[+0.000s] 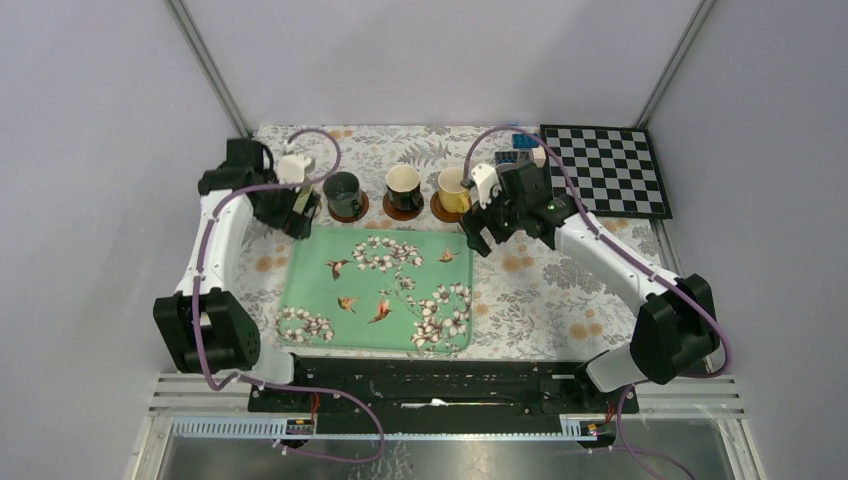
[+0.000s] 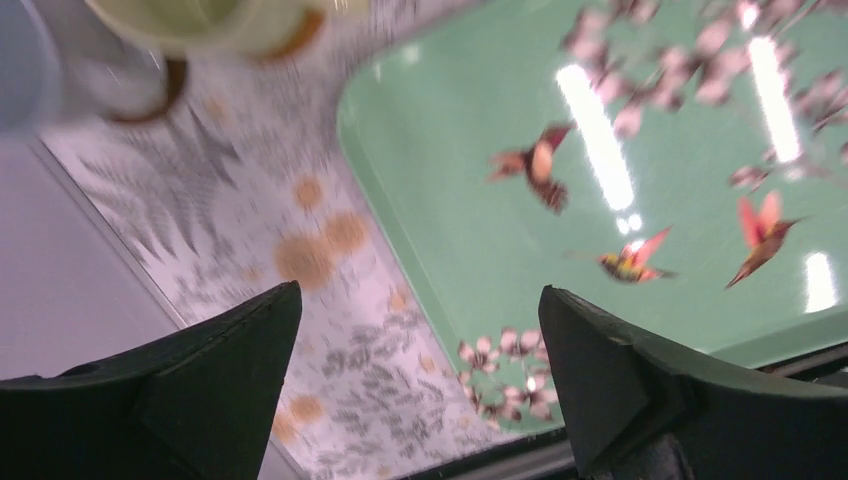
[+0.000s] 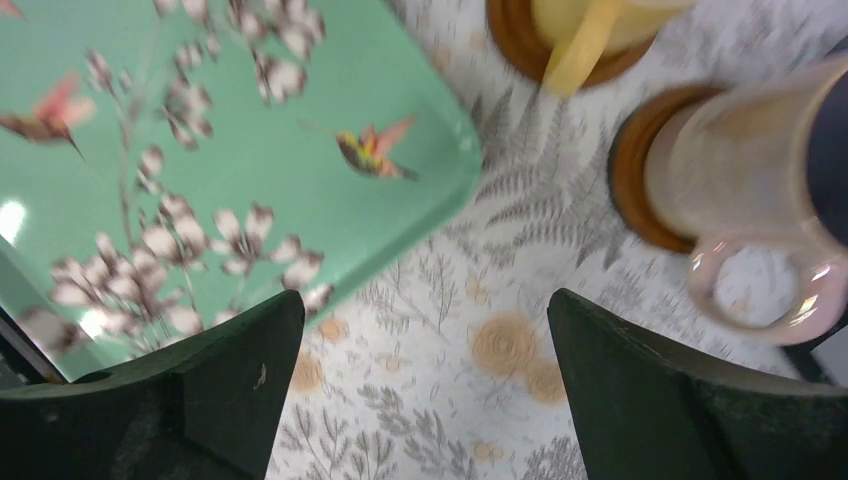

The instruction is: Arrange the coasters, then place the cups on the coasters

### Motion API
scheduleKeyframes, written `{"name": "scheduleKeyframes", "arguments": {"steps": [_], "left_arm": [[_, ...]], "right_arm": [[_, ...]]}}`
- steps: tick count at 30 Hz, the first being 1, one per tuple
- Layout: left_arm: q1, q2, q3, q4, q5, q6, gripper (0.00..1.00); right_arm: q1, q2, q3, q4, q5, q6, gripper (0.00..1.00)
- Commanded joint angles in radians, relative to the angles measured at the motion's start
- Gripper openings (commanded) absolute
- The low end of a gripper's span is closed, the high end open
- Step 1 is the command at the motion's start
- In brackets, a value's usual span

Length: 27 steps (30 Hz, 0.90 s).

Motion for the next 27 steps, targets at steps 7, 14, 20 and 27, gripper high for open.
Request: {"name": "scheduleKeyframes", "arguments": {"steps": [7,14,20,27], "left_arm": [[-0.072,0.228,0.575,-0.114,0.133,-0.178,0.99],[-0.072,0.162,0.489,0.115,0.093,-0.390,0.99],[-0.071,0.098,0.349,0.218,0.046,-0.446,0.99],[-0.072,0.103,0.329,0.234,0.039,-0.451,0.99]], "right_arm": [[-0.044,-0.045,0.229,0.096,0.002,0.178,1.00],[-0.244,-0.067,0.232,0.134,0.012,0.281,1.00],[-0.368,-0.100,0.191,0.150,0.004,0.274,1.00],[-0.383,-0.128,0.124,0.159,-0.011,0.265,1.00]]}}
